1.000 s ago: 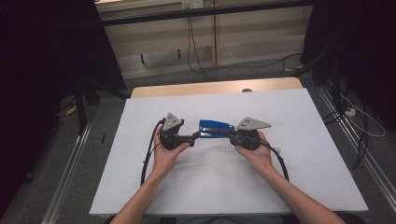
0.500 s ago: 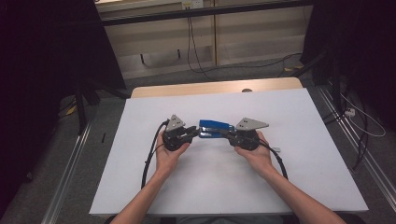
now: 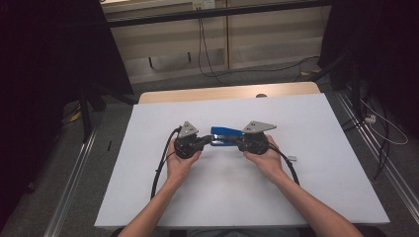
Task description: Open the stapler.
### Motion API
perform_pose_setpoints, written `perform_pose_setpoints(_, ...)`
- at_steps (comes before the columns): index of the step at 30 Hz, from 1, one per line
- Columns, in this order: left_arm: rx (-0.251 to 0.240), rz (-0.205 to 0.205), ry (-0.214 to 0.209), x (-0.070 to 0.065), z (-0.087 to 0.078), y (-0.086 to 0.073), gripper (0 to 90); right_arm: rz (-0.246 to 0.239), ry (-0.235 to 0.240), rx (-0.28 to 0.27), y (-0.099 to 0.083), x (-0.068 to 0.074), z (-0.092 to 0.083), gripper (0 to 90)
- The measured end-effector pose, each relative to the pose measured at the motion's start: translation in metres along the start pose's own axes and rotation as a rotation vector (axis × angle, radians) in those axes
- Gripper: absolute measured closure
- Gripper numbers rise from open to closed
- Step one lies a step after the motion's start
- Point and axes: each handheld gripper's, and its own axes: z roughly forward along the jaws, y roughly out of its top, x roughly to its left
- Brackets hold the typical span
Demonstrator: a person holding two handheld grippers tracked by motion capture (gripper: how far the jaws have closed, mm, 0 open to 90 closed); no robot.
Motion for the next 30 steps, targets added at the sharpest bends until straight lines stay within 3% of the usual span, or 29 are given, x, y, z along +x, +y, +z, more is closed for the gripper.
perform_pose_setpoints(3, 0.005, -0.022, 0.014, 0.006, 0.003, 0.001, 90.0, 0.009, 0.009, 0.011, 0.0, 0.001, 0.007, 90.0)
perform_pose_setpoints(5, 0.011, -0.015, 0.021, 0.007, 0.004, 0.003, 90.0, 0.013, 0.014, 0.012, 0.002, 0.001, 0.011, 90.0)
perform_pose_setpoints(11, 0.027, -0.042, 0.041, 0.017, 0.013, 0.003, 90.0, -0.004, 0.017, 0.05, 0.008, 0.004, 0.021, 90.0)
perform_pose_setpoints(16, 0.049, -0.032, 0.043, 0.021, 0.015, 0.002, 90.0, -0.019, 0.013, 0.081, 0.008, 0.004, 0.025, 90.0)
perform_pose_setpoints(22, 0.069, -0.018, 0.056, 0.024, 0.021, 0.003, 90.0, -0.026, -0.008, 0.122, 0.005, 0.001, 0.031, 90.0)
perform_pose_setpoints(25, 0.067, -0.043, 0.055, 0.028, 0.025, 0.003, 90.0, -0.03, -0.025, 0.136, 0.006, -0.002, 0.031, 90.0)
perform_pose_setpoints(27, 0.056, -0.056, 0.047, 0.027, 0.026, 0.003, 90.0, -0.03, -0.032, 0.143, 0.005, -0.003, 0.031, 90.0)
perform_pose_setpoints(28, 0.069, -0.037, 0.061, 0.024, 0.027, 0.004, 90.0, -0.019, -0.04, 0.157, 0.003, -0.003, 0.032, 90.0)
perform_pose_setpoints(30, 0.072, -0.039, 0.064, 0.022, 0.029, 0.004, 90.0, -0.023, -0.043, 0.165, 0.003, -0.003, 0.033, 90.0)
